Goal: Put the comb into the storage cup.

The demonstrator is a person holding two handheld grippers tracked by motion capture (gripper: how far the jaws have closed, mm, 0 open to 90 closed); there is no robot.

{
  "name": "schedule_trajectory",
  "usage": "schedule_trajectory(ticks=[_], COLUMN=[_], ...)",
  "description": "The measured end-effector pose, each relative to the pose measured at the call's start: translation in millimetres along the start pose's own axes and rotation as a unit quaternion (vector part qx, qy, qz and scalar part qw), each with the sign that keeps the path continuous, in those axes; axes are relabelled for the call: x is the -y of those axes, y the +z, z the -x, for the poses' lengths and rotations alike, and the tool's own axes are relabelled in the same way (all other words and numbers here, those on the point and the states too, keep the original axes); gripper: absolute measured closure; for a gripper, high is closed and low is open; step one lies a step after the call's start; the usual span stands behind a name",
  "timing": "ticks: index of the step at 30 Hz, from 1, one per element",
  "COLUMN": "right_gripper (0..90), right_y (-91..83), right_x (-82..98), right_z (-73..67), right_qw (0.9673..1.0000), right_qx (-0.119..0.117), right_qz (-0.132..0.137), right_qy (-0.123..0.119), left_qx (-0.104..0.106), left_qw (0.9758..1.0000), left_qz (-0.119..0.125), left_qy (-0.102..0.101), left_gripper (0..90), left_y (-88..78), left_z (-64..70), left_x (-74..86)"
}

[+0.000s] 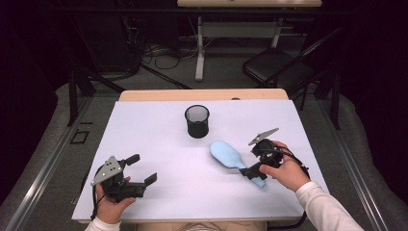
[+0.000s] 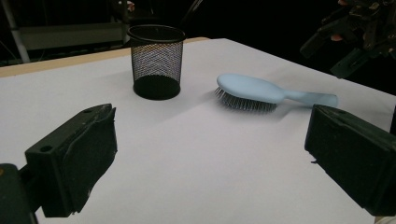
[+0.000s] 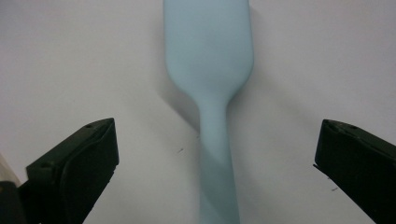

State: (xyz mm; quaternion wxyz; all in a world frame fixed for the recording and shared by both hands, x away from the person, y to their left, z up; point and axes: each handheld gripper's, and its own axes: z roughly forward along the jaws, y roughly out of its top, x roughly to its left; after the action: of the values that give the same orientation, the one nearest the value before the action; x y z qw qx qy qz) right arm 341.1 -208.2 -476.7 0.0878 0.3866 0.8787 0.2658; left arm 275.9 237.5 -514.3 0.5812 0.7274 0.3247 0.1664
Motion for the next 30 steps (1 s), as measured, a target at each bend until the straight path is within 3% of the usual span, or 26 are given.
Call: schedule_trajectory(ticks=[8,18,23,30], right_gripper=[0.0,1.2,8.7,12.7], right_y=[11.0,21.0,25.1,28.9], right_x=[-4.7,-6.8,-7.7,-9.3], right_z=[0.4,-2.2,-2.3,-3.0], right_qw=[0.9997,0.9989,0.9983,0.9979], right_qx=[0.011,0.012,0.021,0.023], right_qz=[-0.022,-0.044,-0.05,-0.055], right_qy=[0.004,-0.009,-0.022,-0.025], left_qx=[0.0,0.0,0.0,0.0], left_qw=[1.0,1.0,1.0,1.0], left_qz=[0.0,-0.001,0.0,0.0], left_qy=[0.0,0.0,0.0,0.0], left_gripper=[2.3,2.3,2.3,2.3], left_y=[0.0,-0.1,-0.1,-0.1], left_z=[0.0,-0.1,-0.1,-0.1], left_x=[0.1,0.1,0.1,0.1])
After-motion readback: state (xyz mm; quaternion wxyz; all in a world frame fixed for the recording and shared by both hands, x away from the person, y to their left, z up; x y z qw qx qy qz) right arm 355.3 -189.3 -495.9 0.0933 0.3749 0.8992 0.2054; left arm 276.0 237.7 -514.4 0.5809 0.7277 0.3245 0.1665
